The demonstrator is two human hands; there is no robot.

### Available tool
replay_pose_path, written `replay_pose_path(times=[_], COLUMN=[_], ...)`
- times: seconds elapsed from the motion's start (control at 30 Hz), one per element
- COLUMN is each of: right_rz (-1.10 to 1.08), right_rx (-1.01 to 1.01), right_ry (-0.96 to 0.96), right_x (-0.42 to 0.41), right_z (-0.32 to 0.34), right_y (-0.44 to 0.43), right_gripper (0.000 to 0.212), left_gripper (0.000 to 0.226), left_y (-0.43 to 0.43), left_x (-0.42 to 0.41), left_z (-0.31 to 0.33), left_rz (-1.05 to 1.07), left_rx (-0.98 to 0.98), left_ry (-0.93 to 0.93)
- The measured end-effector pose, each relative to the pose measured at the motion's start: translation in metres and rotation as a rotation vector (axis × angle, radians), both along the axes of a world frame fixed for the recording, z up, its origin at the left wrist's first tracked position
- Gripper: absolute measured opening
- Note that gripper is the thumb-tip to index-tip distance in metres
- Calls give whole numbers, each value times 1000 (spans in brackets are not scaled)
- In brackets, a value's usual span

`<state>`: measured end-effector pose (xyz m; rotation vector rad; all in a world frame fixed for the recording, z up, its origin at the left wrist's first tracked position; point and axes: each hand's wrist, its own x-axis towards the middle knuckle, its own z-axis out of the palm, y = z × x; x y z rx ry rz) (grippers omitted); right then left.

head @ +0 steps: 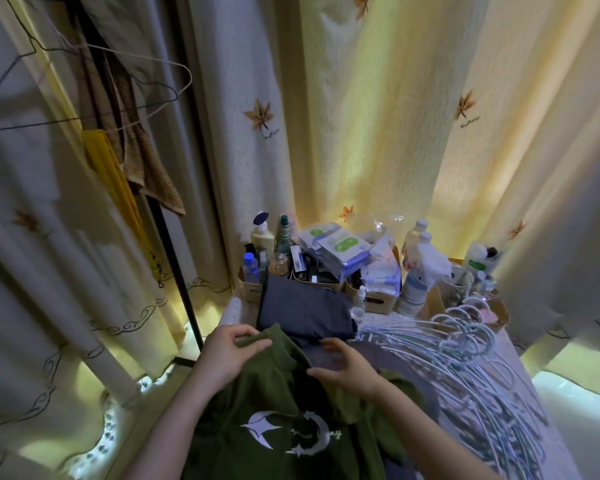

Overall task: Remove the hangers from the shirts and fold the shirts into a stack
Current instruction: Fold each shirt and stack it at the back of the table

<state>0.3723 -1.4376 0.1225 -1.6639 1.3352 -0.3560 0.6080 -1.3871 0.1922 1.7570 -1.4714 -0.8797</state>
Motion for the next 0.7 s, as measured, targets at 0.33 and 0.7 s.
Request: replay_pose_path(times=[0.33, 0.7], right_rz=[-73, -266], right_rx=[-371, -44], right_ry=[-83, -378], right_x=[25, -71], right_z=[17, 12], right_y=[27, 65], right_gripper=[29, 34], left_gripper=[11, 5], left_y=[26, 43], left_x=[-23, -15], left_z=[25, 46], left_rz=[49, 216], left_rx=[-74, -136], left_ry=[40, 148])
